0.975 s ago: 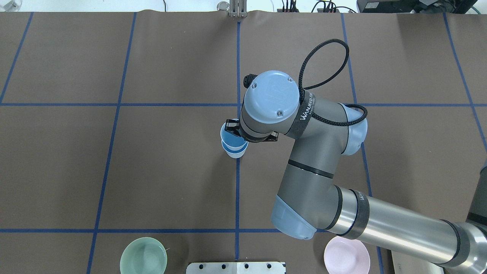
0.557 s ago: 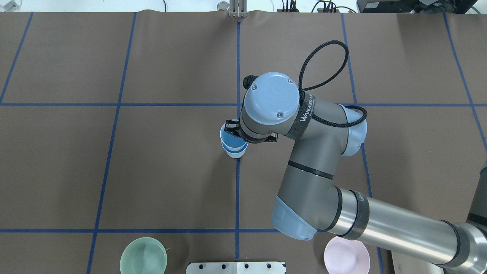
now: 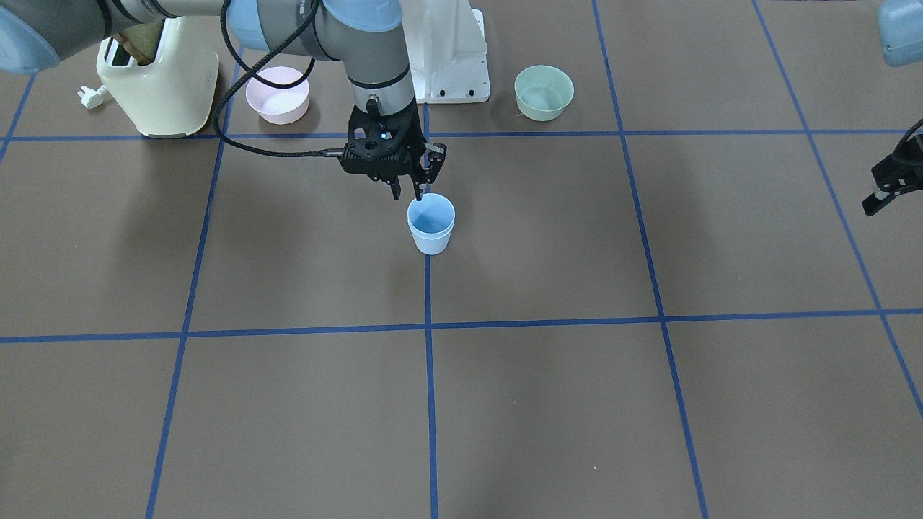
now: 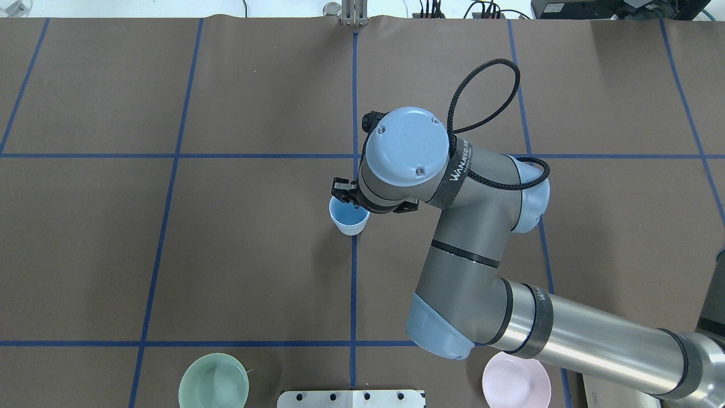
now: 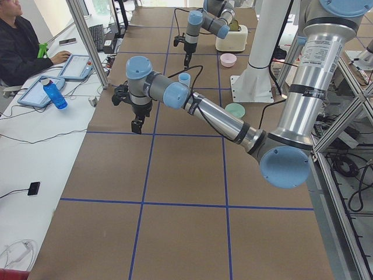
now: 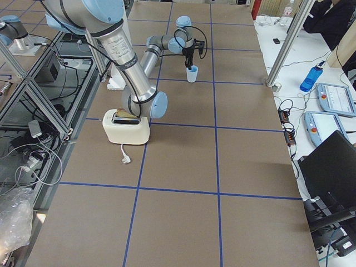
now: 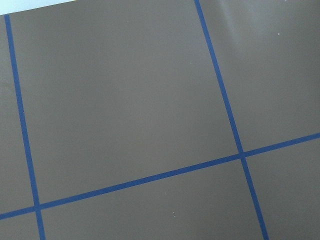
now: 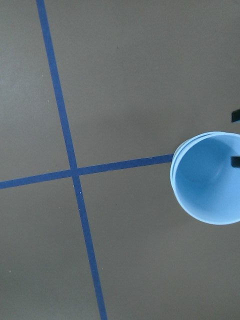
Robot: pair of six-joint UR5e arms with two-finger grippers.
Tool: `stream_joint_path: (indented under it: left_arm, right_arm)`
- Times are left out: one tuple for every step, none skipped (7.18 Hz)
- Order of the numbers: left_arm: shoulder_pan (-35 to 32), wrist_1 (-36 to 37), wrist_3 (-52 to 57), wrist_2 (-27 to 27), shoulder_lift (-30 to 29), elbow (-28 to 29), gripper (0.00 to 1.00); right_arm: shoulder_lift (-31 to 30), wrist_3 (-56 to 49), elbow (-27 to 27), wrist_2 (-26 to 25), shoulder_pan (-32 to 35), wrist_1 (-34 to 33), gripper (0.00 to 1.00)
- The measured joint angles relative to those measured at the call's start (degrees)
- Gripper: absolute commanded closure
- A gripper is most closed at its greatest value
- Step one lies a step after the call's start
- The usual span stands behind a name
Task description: Stack blue cups with both arms
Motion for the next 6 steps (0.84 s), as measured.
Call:
stream_joint_path:
  left_arm:
    - [-0.02, -0.03, 0.03, -0.02, 0.04, 0.03, 0.02]
    - [-0.07, -0.04, 0.07, -0.10, 0.07, 0.02, 0.02]
    - [-0.11, -0.06, 0.11, -0.21, 0.20, -0.02, 0.02]
    - [-0.21, -0.12, 0.48, -0.29, 0.55, -0.02, 0.02]
    - [-0.57, -0.20, 1.45, -0.37, 1.16, -0.03, 0.02]
    - [-1.29, -0.28, 2.68, -0.44, 2.04, -0.01, 0.02]
  right_arm:
    - [-0.15, -0.09, 0.25, -0.05, 0.16, 0.00, 0.00]
    - [-0.22, -0.41, 0.45, -0.03, 0.79, 0.00, 0.00]
    - [-0.29, -2.26, 0.74, 0.49, 2.70, 0.00, 0.00]
    - [-0.94, -7.23, 0.89, 2.72, 6.85, 0.00, 0.00]
    - [-2.66, -13.73, 0.89, 6.82, 12.12, 0.02, 0.00]
    - [-5.74, -21.51, 0.99, 12.38, 18.50, 0.06, 0.00]
